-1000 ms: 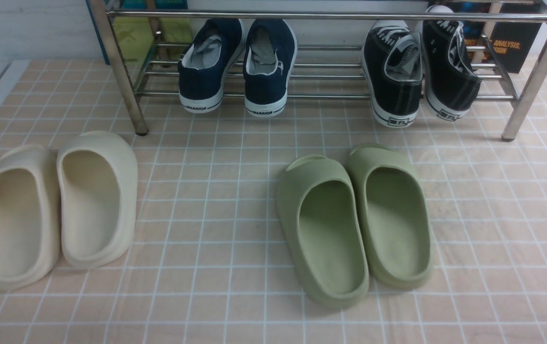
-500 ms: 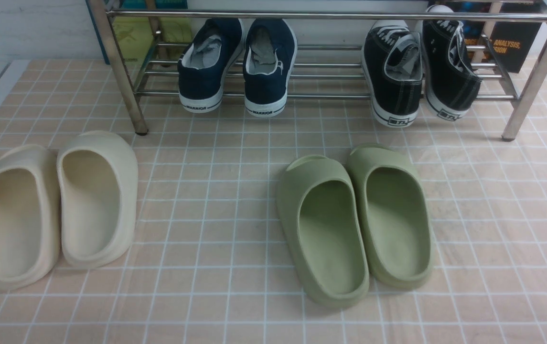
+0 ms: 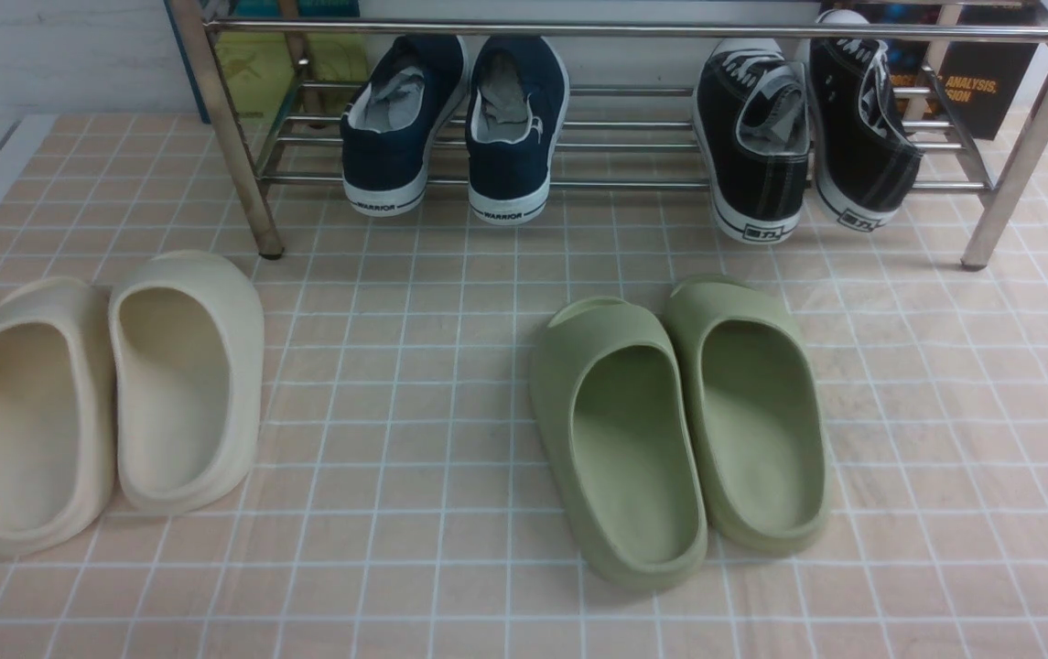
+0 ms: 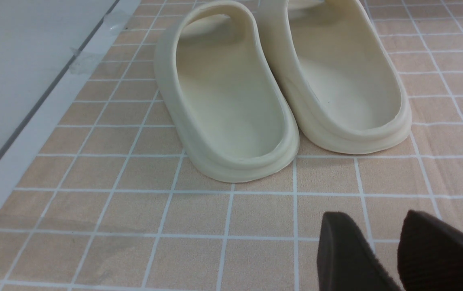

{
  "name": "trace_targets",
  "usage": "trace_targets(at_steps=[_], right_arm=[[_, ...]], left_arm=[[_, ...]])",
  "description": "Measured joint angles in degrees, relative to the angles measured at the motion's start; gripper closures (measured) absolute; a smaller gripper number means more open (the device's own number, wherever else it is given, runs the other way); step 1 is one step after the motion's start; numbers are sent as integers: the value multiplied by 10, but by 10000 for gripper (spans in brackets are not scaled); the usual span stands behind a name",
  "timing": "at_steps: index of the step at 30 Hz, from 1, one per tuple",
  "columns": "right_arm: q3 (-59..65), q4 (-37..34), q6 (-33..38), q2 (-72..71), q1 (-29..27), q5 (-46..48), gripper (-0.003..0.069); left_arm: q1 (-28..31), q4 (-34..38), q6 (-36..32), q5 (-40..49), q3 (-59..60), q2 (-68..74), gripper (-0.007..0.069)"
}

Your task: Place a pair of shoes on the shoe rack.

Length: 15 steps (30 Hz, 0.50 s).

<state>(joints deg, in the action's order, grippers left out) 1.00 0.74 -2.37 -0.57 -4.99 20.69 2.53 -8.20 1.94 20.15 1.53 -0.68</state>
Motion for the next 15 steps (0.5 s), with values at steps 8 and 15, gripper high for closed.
trace_targets(at_steps=[8, 15], right_arm=[[0, 0, 0, 0, 0, 0, 664], [0, -2, 0, 0, 0, 0, 663]], left_arm=[[0, 0, 0, 0, 0, 0, 386], [0, 0, 0, 0, 0, 0, 386]])
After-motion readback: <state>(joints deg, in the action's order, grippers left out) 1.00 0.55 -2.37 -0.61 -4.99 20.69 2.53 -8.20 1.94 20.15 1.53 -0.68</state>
